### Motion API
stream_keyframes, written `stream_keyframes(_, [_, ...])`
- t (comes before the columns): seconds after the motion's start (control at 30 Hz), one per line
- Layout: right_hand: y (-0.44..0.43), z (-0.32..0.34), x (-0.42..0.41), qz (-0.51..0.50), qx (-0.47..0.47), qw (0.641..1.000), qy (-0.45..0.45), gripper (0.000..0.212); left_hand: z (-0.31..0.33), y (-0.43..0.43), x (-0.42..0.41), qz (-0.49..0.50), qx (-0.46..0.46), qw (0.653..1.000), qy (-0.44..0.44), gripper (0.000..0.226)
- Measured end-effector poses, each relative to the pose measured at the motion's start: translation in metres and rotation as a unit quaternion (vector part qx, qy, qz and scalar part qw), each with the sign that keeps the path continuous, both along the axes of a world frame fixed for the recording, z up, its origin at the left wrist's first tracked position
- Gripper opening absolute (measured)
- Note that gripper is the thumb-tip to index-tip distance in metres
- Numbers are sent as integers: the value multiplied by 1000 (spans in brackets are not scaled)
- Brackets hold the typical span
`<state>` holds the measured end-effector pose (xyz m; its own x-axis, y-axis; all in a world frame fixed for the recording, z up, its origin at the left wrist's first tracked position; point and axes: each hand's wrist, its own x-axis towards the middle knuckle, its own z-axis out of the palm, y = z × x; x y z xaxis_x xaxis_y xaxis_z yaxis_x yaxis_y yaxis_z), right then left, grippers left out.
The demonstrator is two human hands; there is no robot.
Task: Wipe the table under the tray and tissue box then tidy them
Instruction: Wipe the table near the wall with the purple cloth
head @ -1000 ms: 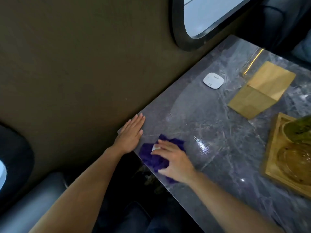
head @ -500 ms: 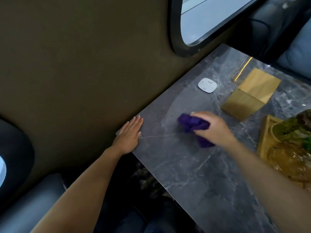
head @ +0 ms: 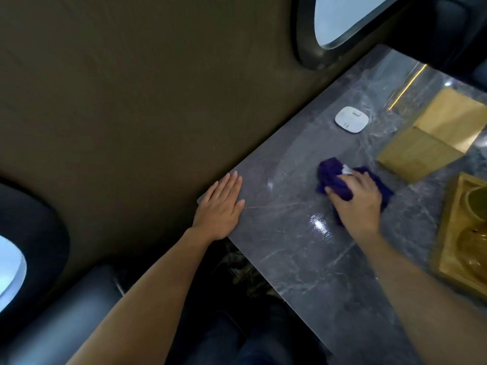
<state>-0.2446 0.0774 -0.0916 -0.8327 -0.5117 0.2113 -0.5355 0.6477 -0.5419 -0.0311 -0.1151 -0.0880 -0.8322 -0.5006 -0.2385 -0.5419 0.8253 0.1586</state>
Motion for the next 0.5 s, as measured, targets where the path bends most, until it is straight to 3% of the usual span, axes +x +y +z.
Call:
stream_keyframes(0.17, [-10, 6, 100, 184, -43, 982, 8, 33, 3, -1, -3, 4, 1, 1000, -15, 56])
stream_keyframes(0.3, [0, 6, 170, 317, -61, 946, -21, 36, 8, 3, -6, 10, 22, 999, -28, 55])
stream_keyframes(0.4, [14, 6, 207, 393, -36, 912, -110, 30, 8, 3, -5, 21, 30, 999, -34, 55])
stream_keyframes(0.5, [32, 12, 224, 427, -9, 858, -286, 33, 8, 5, -7, 29, 22, 999, -30, 56])
